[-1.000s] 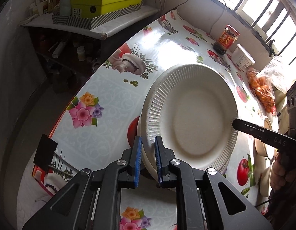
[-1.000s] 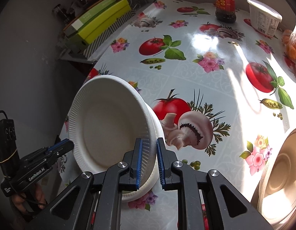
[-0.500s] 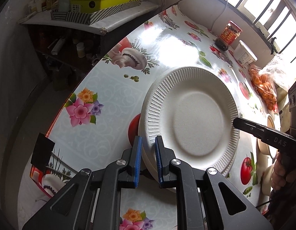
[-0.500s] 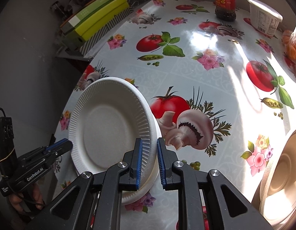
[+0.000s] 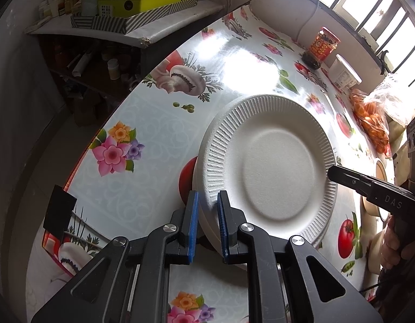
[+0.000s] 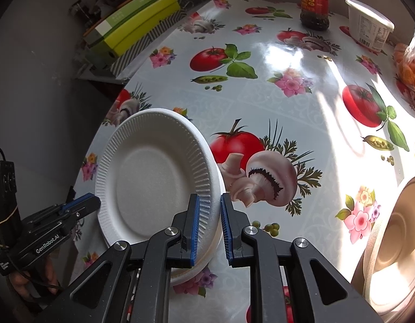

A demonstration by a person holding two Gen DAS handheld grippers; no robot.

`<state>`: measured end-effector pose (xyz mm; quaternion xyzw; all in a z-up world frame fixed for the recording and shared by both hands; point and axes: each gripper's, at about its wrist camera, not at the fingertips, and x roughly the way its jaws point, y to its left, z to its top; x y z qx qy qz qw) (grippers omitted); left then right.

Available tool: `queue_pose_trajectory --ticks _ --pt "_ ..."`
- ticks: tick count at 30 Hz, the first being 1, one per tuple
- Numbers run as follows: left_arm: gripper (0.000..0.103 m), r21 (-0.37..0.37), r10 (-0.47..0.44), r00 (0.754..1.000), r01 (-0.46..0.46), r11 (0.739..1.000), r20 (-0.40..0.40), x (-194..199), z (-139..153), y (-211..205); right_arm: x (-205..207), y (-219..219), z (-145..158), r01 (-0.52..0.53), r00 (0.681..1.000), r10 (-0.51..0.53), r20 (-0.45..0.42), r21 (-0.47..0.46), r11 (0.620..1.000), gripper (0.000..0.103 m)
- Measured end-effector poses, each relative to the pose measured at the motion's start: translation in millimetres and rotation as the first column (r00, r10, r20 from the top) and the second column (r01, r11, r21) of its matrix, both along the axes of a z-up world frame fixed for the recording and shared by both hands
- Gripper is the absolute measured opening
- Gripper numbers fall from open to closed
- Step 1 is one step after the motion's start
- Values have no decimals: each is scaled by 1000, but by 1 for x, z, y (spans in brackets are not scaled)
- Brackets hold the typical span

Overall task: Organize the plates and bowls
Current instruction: 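Open right gripper to release its plate while left gripper opens on its plate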

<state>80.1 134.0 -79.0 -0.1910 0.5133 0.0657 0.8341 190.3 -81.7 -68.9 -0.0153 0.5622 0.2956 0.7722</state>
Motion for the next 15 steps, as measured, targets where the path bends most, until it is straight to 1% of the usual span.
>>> queue_pose_trajectory --ticks 3,4,6,8,13,15 --pt "15 1 -3 1000 3 1000 -2 0 0 0 -1 1 -1 -1 1000 1 -2 -12 1000 17" --pt "15 2 -3 1000 3 1000 -4 0 0 0 -1 1 -1 -4 1000 4 -1 -13 1000 19" --pt "15 4 -7 1000 7 1000 -5 0 0 0 -2 2 -1 -10 1000 10 0 -12 1000 24" --pt "15 9 -9 1000 9 1000 -2 0 0 -1 -3 3 -1 -14 1000 14 3 -11 1000 33" --pt "15 14 -9 1000 9 1000 3 0 2 -2 -4 4 2 -17 1000 18 21 -15 1000 35" --pt "17 14 -9 1000 9 1000 5 0 3 -2 -4 3 2 -14 1000 15 24 -15 1000 35"
